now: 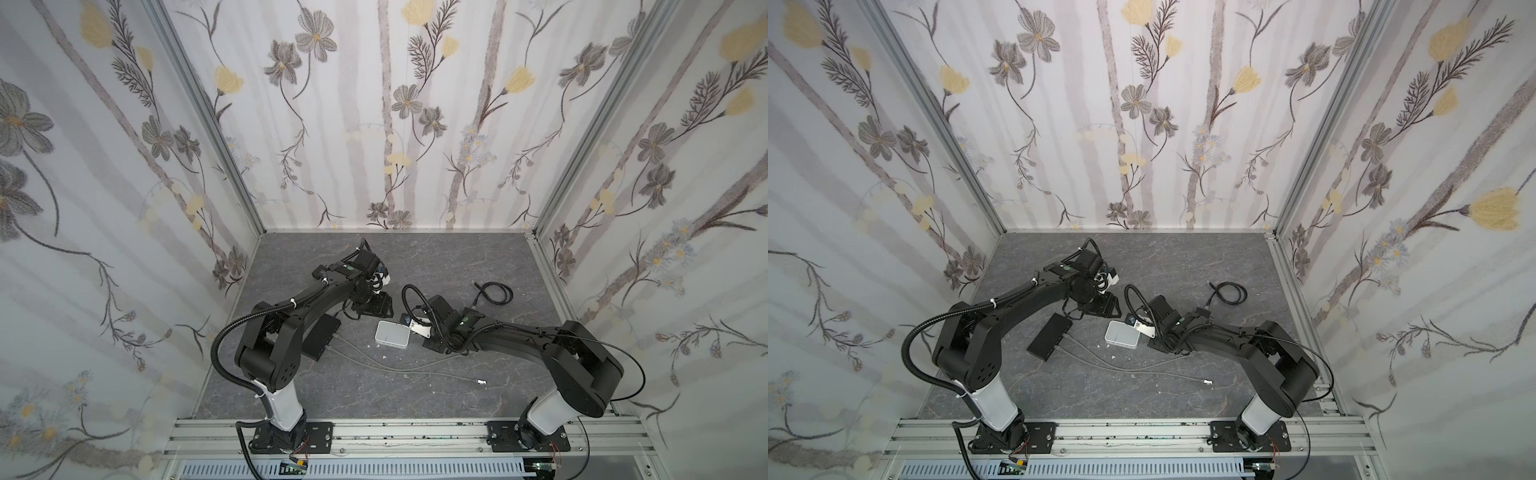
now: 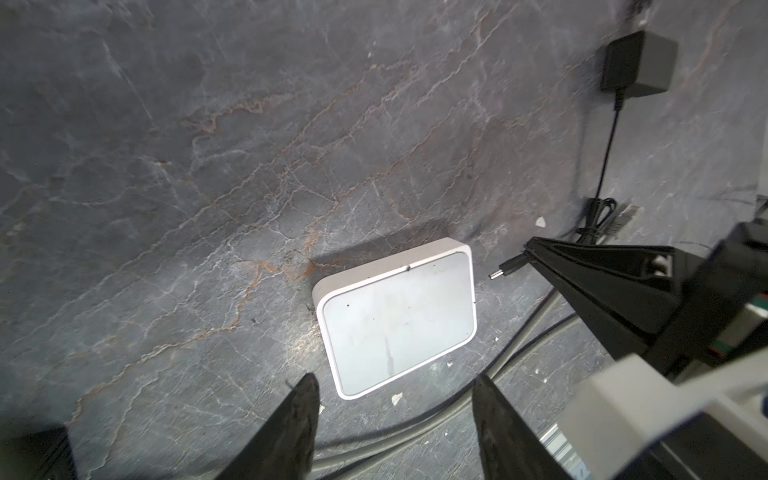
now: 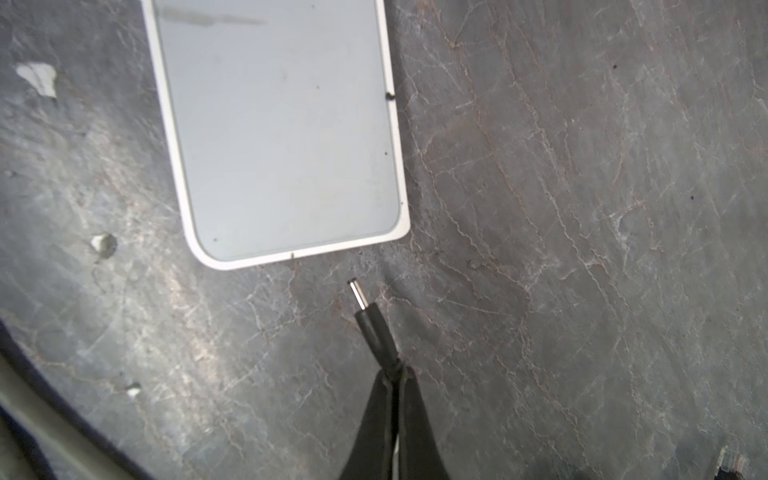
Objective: Insert the plug into the switch port
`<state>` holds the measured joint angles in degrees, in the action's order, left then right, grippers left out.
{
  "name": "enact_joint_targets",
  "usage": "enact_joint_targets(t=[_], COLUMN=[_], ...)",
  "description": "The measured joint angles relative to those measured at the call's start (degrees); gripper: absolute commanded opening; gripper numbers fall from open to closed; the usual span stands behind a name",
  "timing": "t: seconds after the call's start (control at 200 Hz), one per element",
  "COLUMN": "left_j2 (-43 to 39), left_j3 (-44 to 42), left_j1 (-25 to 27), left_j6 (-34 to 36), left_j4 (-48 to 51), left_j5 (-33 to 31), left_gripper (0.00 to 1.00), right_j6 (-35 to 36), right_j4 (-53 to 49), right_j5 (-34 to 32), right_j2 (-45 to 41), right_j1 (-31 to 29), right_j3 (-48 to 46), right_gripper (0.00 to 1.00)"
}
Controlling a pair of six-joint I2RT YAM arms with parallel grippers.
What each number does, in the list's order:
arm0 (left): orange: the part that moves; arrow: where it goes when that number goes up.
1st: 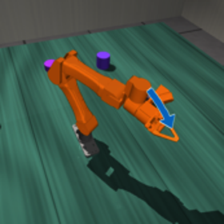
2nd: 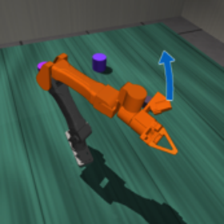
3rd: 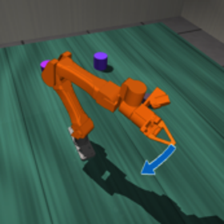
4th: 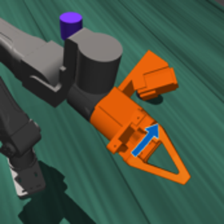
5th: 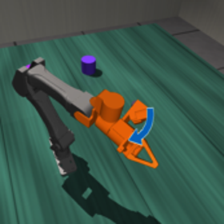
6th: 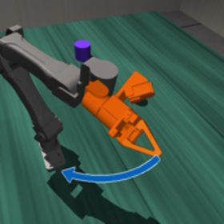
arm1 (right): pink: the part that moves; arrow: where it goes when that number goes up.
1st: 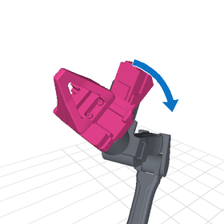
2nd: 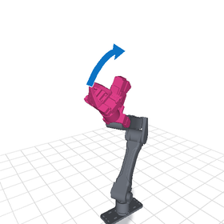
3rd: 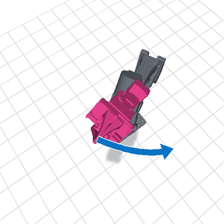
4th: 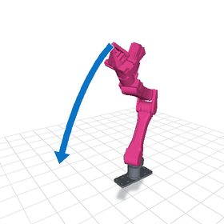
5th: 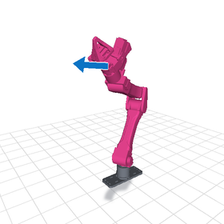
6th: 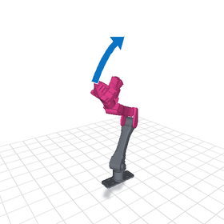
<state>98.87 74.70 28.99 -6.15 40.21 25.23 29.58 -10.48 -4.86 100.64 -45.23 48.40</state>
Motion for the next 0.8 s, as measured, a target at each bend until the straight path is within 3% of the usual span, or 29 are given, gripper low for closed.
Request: enact_joint_targets(t=[0.18,0.425,0.65,0.799], left_j2=[-8.0,-22.4,-32.6,-35.7], left_j3=[-4.2,-15.7,-29.6,-31.8], left_j1=[0.1,0.2,4.1,5.4], left_j6=[1.7,5.0,17.2,22.9], left_j4=[-5.7,-19.2,-32.0,-35.5], left_j5=[1.8,5.4,14.2,15.8], left_gripper=[0.59,0.55,0.56,0.56], right_j6=[-0.6,-0.6,-3.2,-6.7], right_j4=[0.0,1.3,5.5,8.7], right_j5=[3.5,13.4,22.2,28.0], right_j2=[-4.5,-14.0,-19.0,-21.3], right_j1=[0.2,1.2,2.8,3.2], right_j3=[-0.5,-3.4,-6.2,-9.0], right_gripper=[0.0,0.0,0.0,0.0])
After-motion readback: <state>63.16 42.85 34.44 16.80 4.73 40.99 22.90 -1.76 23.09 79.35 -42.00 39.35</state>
